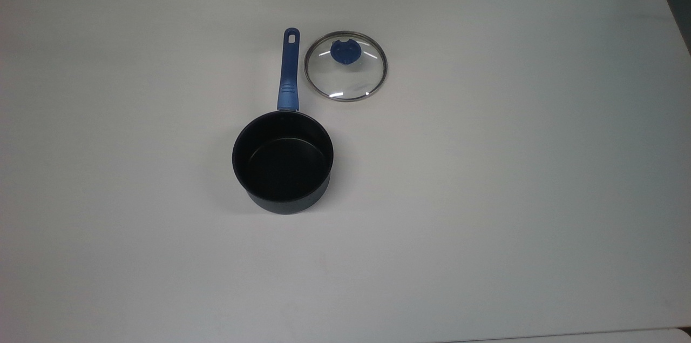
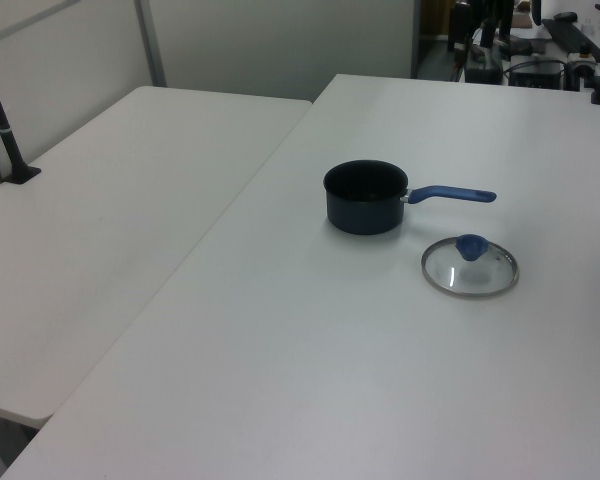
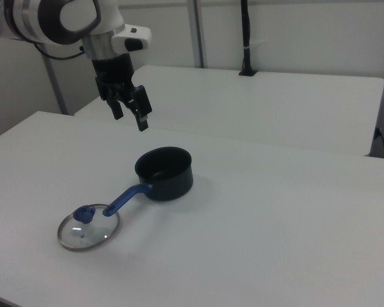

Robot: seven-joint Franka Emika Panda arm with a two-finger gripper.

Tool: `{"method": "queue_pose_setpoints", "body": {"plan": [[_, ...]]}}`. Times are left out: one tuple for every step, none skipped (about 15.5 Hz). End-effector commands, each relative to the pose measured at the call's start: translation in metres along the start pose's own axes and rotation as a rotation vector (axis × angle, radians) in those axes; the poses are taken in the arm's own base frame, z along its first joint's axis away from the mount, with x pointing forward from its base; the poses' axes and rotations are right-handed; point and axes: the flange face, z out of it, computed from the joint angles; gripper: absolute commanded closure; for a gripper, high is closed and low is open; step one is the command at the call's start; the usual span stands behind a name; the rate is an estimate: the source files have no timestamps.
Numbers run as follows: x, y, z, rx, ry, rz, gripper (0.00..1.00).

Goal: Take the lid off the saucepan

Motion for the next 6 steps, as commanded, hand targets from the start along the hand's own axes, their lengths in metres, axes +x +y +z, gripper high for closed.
{"method": "queue_pose_setpoints", "body": {"plan": [[0.003,-0.0045,-0.0022,0.021,0.017,-0.05,0.0],[0.0033,-0.0052,-0.0014,0.019,0.016,-0.056,0.0],[0.0035,-0.0055,0.0002,0.011,0.014,-0.059,0.0],[0.0031,-0.0058,-0.0001,0.006,0.011,-0.052,0.0],[0.0018,-0.0055,-0.0025,0.007,0.014,-0.061,0.0],[0.0025,-0.0056,-0.002,0.007,0.016,-0.056,0.0]]}}
